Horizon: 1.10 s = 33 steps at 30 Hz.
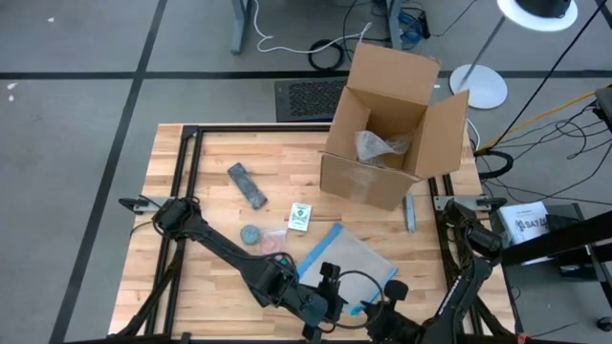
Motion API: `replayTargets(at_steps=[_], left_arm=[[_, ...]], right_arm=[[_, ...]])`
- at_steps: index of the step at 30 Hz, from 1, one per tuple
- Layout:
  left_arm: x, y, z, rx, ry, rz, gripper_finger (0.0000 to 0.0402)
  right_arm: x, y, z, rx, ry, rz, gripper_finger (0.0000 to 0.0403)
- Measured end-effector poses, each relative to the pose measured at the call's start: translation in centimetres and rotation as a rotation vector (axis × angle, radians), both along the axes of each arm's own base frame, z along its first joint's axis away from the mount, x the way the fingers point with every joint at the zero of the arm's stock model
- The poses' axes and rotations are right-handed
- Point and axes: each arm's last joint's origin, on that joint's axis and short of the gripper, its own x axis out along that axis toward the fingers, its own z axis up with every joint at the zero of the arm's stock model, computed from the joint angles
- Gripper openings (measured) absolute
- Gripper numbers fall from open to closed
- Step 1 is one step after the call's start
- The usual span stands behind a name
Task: Unpack boxes
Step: Open the transparent zip bag
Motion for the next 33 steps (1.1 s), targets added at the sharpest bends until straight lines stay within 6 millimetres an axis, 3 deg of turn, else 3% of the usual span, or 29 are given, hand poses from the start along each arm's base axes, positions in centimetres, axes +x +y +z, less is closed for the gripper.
replayTargets(at_steps=[7,13,33], left_arm=[[-0.5,0.0,1.6,0.044,0.033,-0.017,0.0117],[-0.9,0.2,1.0,0.047,0.105,0.01,0.0104],[-0.6,-0.1,1.3,0.014,0.059,0.009,0.0106]], right_arm=[[0.8,-0.3,0.7,0.021,0.071,0.018,0.0002],[0.9,-0.4,1.3,0.02,0.065,0.02,0.0002],[1.6,-0.6,1.2,0.044,0.086,0.018,0.0002]])
